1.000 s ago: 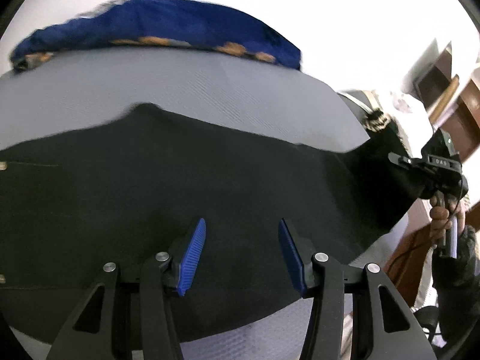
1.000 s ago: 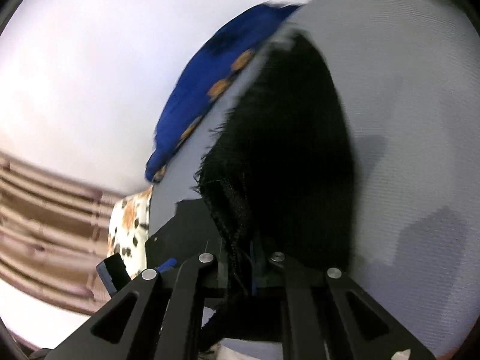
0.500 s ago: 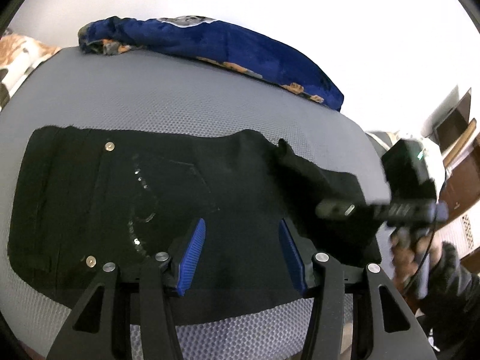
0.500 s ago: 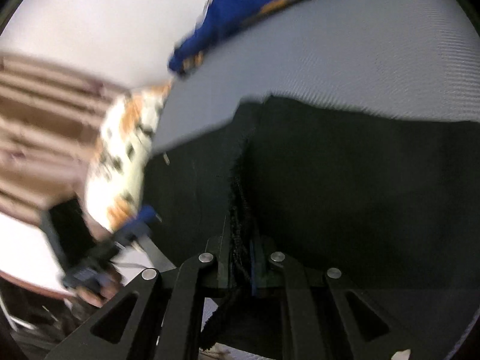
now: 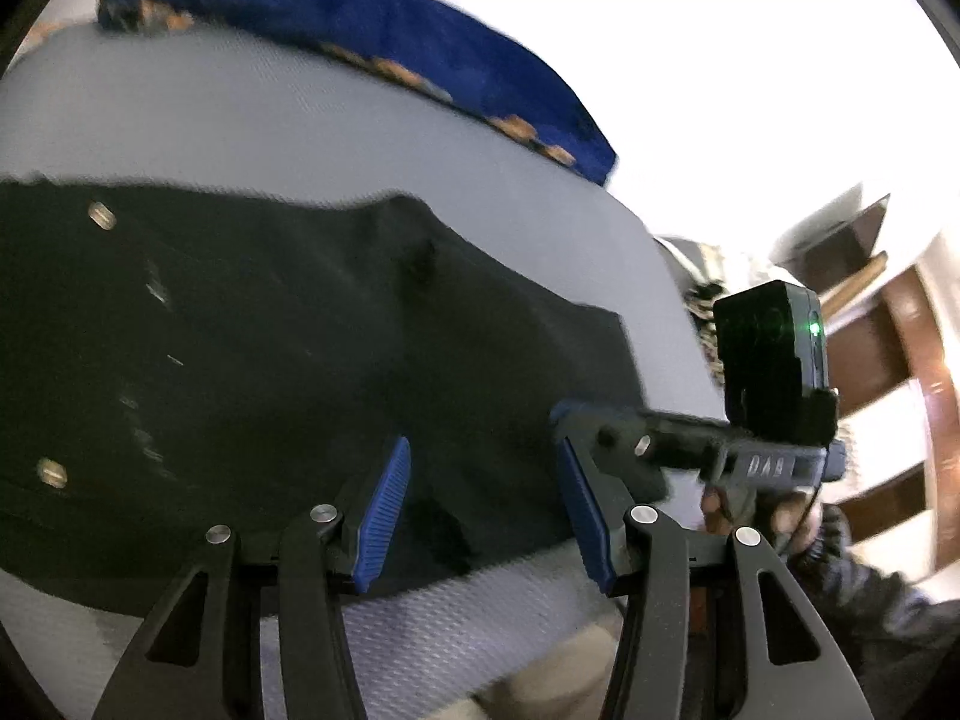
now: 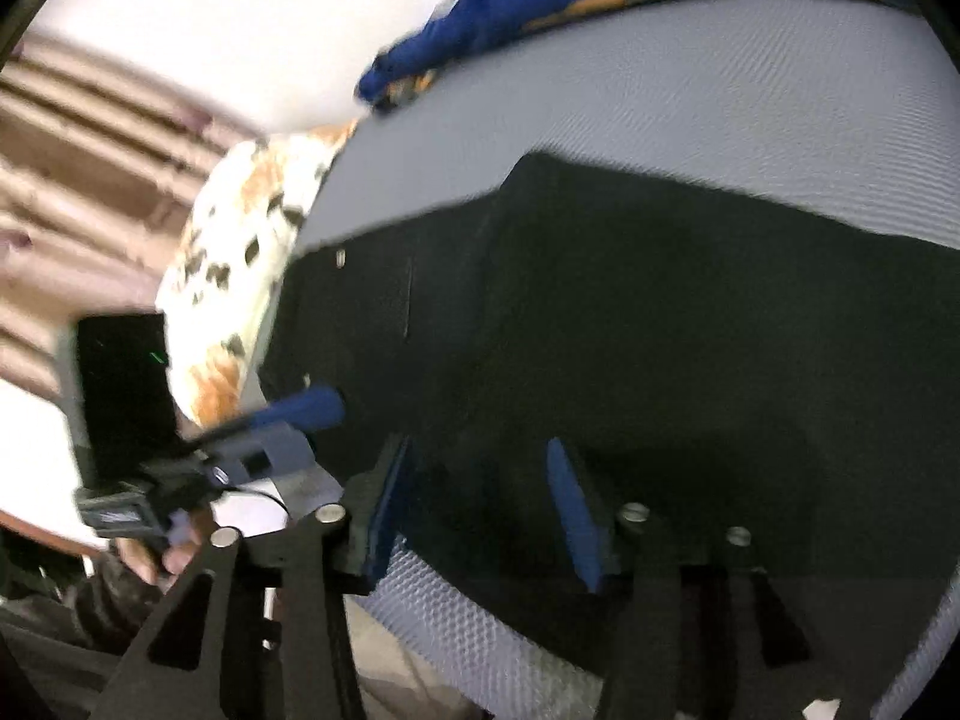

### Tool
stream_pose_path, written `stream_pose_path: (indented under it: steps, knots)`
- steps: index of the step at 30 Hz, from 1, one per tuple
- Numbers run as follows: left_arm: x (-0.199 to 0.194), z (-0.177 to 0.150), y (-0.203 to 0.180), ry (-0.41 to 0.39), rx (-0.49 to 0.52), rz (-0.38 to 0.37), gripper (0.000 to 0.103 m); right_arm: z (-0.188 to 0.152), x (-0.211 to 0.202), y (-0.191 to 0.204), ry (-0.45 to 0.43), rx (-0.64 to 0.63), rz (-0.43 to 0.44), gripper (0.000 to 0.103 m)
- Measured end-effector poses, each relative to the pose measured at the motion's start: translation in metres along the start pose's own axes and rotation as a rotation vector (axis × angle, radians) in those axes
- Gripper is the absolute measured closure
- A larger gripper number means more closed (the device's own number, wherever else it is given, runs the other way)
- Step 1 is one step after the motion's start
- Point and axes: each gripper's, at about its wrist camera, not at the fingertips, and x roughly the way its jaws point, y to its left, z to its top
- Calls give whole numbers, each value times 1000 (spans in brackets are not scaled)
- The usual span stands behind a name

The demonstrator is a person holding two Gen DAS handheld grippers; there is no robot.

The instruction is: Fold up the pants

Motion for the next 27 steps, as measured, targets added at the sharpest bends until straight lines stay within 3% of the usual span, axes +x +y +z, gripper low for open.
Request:
stream_pose_path:
  steps: [4, 8, 17, 21, 23, 24, 27]
  knots:
    - [21, 1, 7, 92, -112, -90, 51, -8, -34, -28, -84, 108, -8, 55]
    - [42, -2, 14, 181, -192, -96, 51, -22, -53, -51, -129, 172, -17, 55]
    - [67, -9, 21, 264, -278, 27, 51, -35, -53, -70, -158, 240, 22, 54]
    - [74, -9, 19, 245, -312, 24, 52, -38, -46, -77, -150, 261, 35, 54]
    - [77, -8, 13, 232, -298, 33, 63, -38, -43, -81, -145, 278, 34, 54]
    - [80, -7, 10, 235, -275, 42, 96, -39, -42, -83, -145, 285, 36, 54]
    - [89, -5, 8, 259, -239, 81, 98, -41, -42, -81, -143, 274, 21, 54]
